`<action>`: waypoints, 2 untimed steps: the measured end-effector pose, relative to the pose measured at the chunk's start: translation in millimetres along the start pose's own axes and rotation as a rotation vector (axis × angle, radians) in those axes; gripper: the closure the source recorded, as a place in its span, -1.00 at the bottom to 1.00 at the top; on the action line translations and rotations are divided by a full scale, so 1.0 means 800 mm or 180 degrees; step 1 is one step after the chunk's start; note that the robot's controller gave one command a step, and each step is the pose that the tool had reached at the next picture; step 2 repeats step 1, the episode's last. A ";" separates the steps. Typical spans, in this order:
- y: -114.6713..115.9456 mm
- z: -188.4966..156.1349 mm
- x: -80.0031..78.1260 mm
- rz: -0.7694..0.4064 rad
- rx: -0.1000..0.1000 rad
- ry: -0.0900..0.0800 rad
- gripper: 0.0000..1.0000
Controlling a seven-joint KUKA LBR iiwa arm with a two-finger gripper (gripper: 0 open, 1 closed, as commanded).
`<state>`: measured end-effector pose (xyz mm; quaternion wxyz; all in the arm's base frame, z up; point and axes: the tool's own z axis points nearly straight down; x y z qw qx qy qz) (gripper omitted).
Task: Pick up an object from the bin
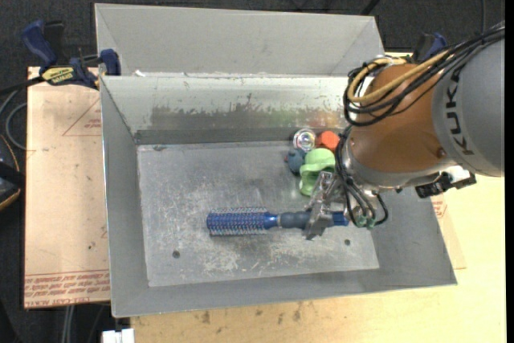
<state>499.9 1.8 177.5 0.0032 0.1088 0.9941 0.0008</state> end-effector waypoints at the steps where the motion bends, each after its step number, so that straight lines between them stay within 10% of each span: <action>1: 0.023 -0.049 0.001 0.0052 0.0001 0.0006 1.00; 2: 0.023 -0.049 0.001 0.0052 0.0001 0.0006 1.00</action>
Offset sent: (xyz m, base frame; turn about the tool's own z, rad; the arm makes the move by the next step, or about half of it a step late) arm 0.0023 0.0165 0.0376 0.0207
